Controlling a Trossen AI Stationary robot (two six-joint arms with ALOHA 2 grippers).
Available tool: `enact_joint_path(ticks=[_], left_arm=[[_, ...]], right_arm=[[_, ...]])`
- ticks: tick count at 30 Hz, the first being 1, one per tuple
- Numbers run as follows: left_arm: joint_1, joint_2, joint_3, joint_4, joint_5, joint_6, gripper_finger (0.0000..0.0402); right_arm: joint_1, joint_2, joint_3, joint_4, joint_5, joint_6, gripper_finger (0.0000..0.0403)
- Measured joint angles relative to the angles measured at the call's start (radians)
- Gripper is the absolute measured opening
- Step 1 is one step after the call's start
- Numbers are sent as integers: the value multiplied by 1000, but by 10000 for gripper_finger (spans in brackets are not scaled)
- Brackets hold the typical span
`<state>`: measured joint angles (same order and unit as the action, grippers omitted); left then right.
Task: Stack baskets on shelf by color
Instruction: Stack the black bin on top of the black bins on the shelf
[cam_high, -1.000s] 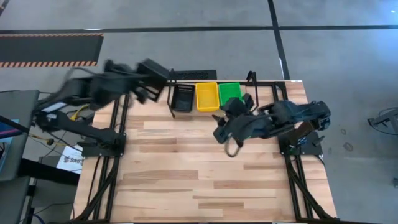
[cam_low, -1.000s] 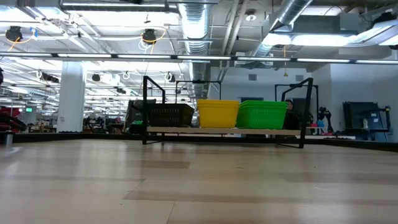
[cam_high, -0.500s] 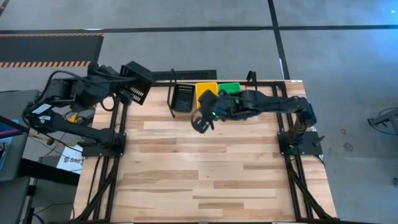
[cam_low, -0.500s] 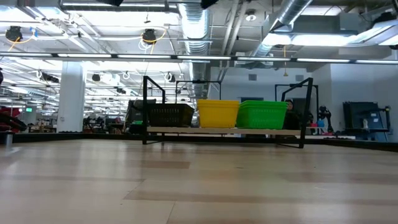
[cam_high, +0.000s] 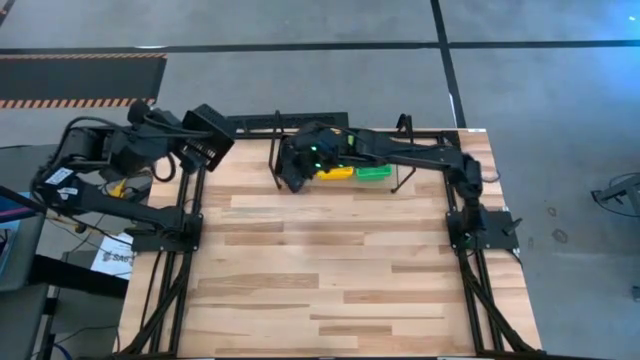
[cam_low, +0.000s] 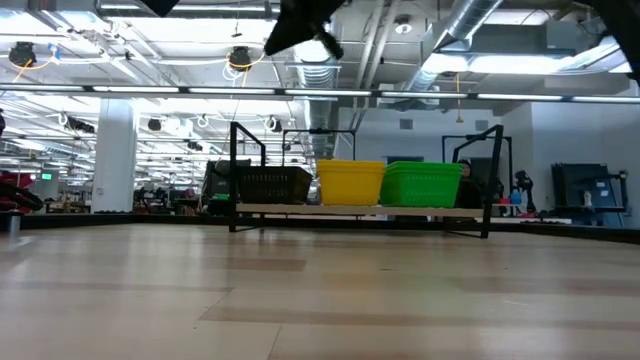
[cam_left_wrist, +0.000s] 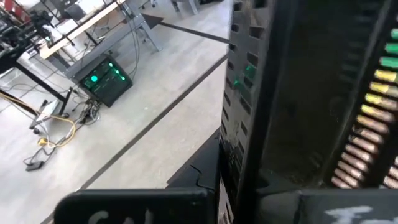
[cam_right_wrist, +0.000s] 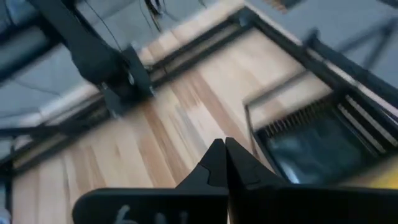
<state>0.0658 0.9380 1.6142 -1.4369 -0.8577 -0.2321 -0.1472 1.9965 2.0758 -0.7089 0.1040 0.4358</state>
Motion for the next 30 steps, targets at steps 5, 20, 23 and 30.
enact_joint_path(ticks=[5,20,23,30], left_arm=[[0,-31,0,-12,7,0,0],[0,-62,0,-19,-12,-103,0],[0,-62,0,-19,-13,-123,0],[0,-62,0,-18,-15,-141,0]], right_arm=[[-19,63,-3,51,-74,-27,1],[-121,87,-2,37,-299,-142,1],[-135,117,0,42,-304,-190,0],[-173,150,0,-26,-305,-226,0]])
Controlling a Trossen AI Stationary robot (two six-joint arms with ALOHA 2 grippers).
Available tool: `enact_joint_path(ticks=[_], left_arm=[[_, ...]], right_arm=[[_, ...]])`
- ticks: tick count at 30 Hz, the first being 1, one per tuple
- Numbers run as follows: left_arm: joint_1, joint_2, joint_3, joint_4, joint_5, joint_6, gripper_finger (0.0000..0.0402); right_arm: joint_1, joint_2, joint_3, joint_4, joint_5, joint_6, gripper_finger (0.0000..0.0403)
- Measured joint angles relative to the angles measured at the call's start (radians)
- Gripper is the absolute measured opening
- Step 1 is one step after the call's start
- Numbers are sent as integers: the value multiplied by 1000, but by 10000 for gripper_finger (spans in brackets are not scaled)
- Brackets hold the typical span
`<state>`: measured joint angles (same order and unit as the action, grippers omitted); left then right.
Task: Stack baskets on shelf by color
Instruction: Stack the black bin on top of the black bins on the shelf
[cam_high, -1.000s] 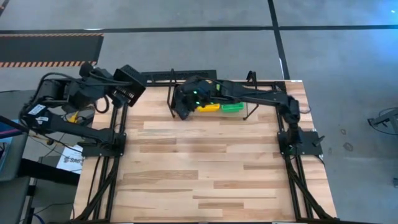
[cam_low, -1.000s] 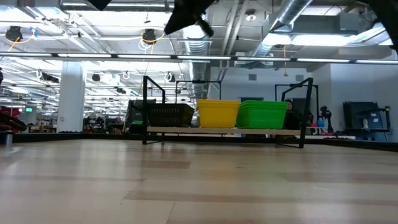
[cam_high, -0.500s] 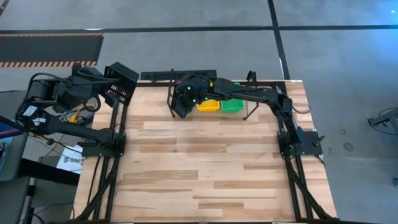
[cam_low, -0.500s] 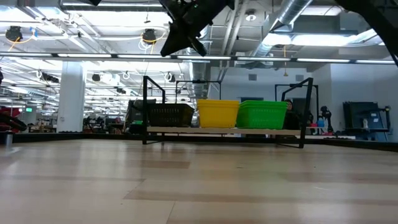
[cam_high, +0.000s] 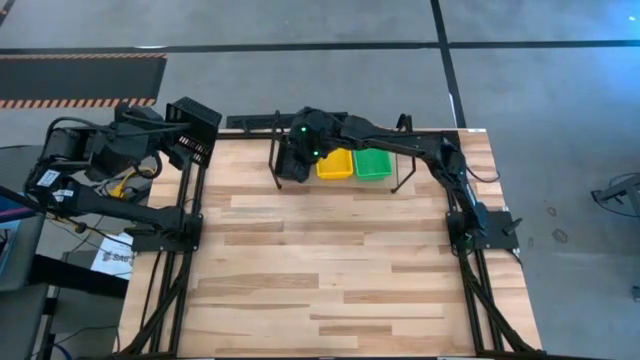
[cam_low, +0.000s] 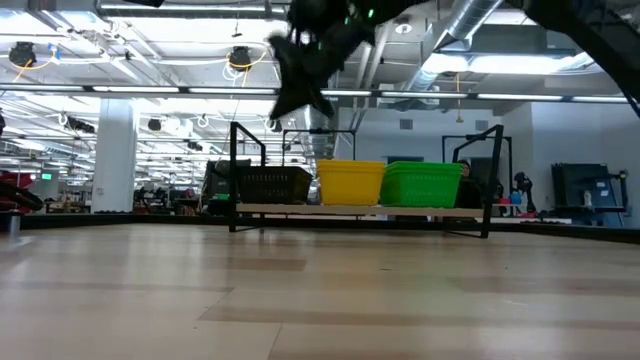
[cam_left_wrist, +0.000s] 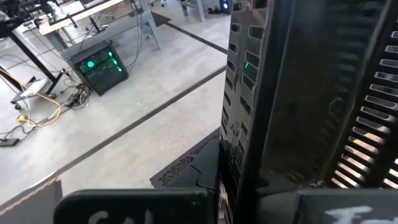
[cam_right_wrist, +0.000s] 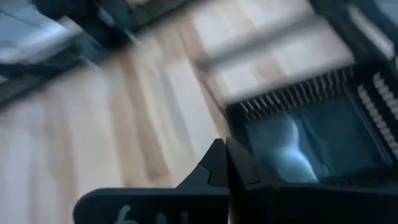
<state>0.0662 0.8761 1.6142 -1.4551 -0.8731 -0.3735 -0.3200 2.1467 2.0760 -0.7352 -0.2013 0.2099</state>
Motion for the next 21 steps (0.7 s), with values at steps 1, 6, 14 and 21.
enact_joint_path(ticks=[1,6,14,21], left_arm=[[0,0,0,0,-2,-4,0],[0,0,0,0,-6,-13,0],[0,0,0,0,-6,-24,0],[0,0,0,-10,-6,-33,0]], right_arm=[[-5,15,-3,-10,0,-7,0],[-9,49,-2,-19,0,-30,0],[-11,85,-1,-65,1,-69,0],[-9,89,-3,-120,42,-89,0]])
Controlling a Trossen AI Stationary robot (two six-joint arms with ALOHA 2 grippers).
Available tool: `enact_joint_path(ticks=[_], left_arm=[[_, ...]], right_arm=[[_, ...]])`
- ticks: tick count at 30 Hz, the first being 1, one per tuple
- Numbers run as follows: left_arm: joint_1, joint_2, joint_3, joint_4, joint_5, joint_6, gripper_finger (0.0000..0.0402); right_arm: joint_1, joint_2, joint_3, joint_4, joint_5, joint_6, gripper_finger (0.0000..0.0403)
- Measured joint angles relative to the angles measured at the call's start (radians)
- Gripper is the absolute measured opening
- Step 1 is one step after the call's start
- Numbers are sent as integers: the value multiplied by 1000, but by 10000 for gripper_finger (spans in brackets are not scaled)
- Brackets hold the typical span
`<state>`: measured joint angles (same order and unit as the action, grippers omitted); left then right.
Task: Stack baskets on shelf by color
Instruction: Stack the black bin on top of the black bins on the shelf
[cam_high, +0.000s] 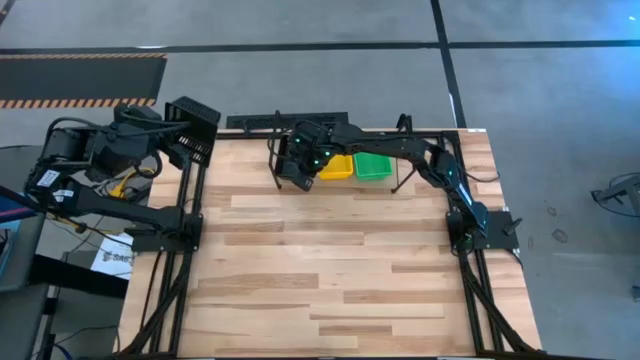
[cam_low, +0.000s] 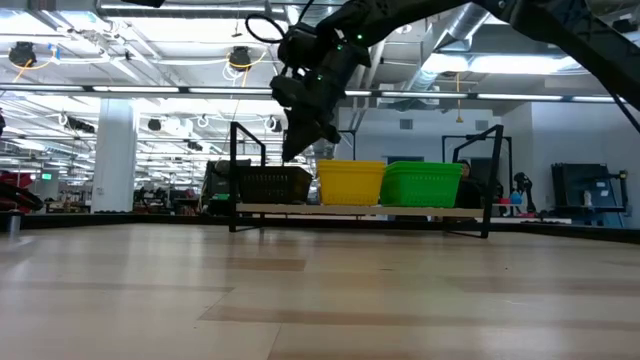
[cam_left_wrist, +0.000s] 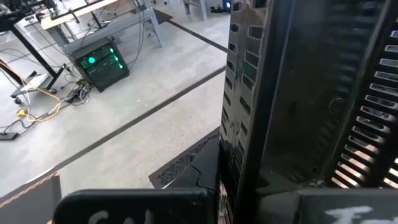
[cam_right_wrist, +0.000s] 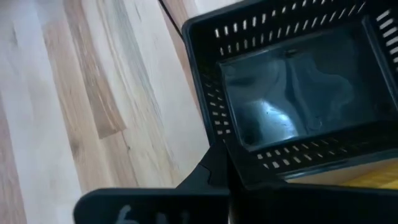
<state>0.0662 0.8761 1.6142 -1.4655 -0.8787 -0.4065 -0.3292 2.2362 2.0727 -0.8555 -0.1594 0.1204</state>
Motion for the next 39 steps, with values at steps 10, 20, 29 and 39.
enact_joint_path(ticks=[10,20,29,39], left_arm=[[0,0,0,-3,8,-10,0],[0,0,0,-3,18,-16,0],[0,0,0,-4,19,-21,0],[0,1,0,-4,19,-25,0]], right_arm=[[0,0,0,-32,3,-39,0],[1,-1,0,-126,27,-88,0],[2,-1,0,-187,57,-104,0],[2,-1,87,-260,68,-106,0]])
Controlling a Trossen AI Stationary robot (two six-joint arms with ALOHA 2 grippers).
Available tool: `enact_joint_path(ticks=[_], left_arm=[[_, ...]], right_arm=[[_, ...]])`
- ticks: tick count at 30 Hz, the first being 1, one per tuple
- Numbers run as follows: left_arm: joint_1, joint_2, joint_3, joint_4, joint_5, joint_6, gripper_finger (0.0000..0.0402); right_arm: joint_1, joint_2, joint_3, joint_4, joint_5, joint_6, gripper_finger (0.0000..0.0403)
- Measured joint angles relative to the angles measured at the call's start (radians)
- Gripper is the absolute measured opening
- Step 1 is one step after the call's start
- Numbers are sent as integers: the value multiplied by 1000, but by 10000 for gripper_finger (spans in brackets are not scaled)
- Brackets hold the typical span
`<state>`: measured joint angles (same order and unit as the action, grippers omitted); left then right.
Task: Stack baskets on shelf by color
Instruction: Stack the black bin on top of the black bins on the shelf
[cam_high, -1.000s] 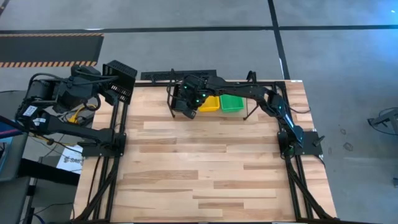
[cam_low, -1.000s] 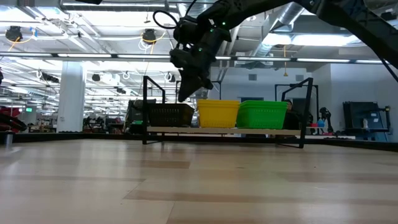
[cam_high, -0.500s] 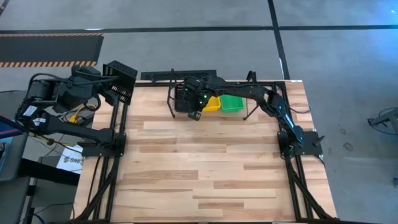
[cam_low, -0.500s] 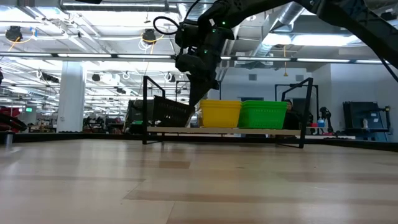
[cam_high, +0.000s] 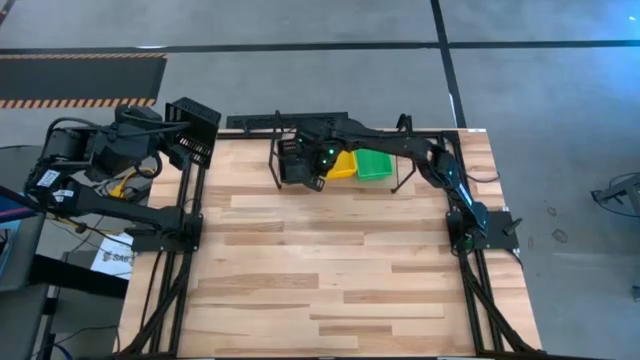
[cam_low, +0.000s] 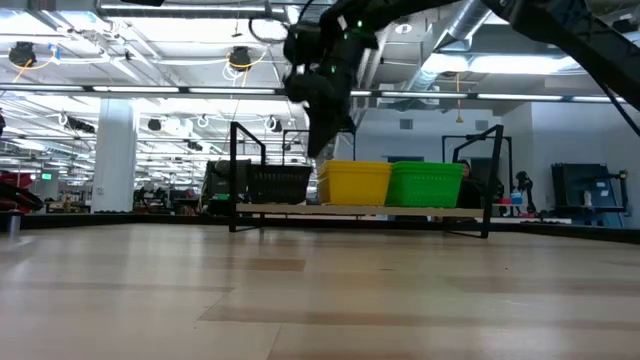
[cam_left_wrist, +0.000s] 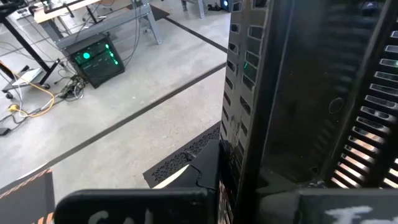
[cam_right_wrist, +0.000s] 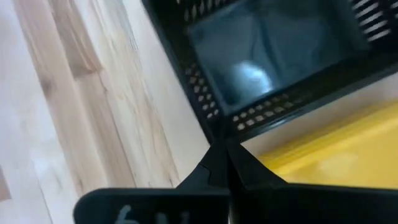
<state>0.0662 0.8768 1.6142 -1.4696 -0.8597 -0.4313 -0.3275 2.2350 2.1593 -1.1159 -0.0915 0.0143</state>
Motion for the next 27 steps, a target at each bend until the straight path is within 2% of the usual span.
enact_joint_path(ticks=[6,10,14,17,27], left_arm=[[0,0,0,0,0,-1,0],[0,1,0,0,5,-24,0],[0,12,0,-4,34,-54,0],[0,22,0,-12,35,-60,0],[0,47,0,-15,36,-61,0]], right_arm=[[13,-5,202,-66,46,-24,0],[14,-58,173,-18,50,-23,0],[22,-107,177,-24,137,-16,0],[22,-136,180,-10,138,0,0],[-11,-23,177,71,86,-30,0]])
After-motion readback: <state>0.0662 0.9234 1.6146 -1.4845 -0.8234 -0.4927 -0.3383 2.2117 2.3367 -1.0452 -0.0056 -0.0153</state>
